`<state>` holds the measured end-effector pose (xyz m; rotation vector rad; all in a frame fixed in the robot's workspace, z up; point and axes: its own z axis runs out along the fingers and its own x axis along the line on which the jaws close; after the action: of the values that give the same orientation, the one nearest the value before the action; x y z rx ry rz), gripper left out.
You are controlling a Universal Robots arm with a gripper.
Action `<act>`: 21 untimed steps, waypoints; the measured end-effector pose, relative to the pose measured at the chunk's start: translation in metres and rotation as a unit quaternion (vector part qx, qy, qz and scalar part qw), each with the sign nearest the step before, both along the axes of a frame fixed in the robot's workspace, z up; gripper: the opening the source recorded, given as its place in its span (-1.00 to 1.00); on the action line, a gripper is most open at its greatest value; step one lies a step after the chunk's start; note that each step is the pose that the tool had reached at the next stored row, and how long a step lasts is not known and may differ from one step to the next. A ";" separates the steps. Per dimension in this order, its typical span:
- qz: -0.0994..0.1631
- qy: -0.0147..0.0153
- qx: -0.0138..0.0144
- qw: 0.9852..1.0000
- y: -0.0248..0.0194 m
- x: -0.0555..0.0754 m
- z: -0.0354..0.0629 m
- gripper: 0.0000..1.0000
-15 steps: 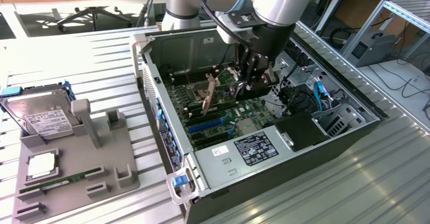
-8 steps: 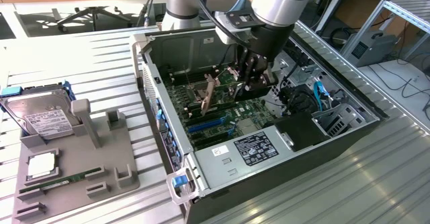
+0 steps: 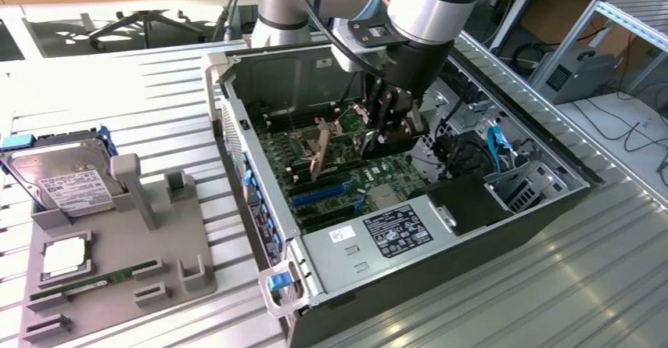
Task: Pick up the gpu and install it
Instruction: 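Insert the gpu into the slot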
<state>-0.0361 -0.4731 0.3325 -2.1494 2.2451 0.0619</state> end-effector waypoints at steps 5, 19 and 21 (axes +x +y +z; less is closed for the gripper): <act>0.000 0.000 0.000 1.000 0.0000 -0.001 -0.0002 -0.46; 0.000 0.000 0.000 1.000 -0.0014 -0.010 -0.0027 -0.46; 0.000 0.000 0.000 1.000 -0.0015 -0.010 -0.0027 -0.46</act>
<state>-0.0463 -0.4745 0.3298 -2.1493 2.2449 0.0620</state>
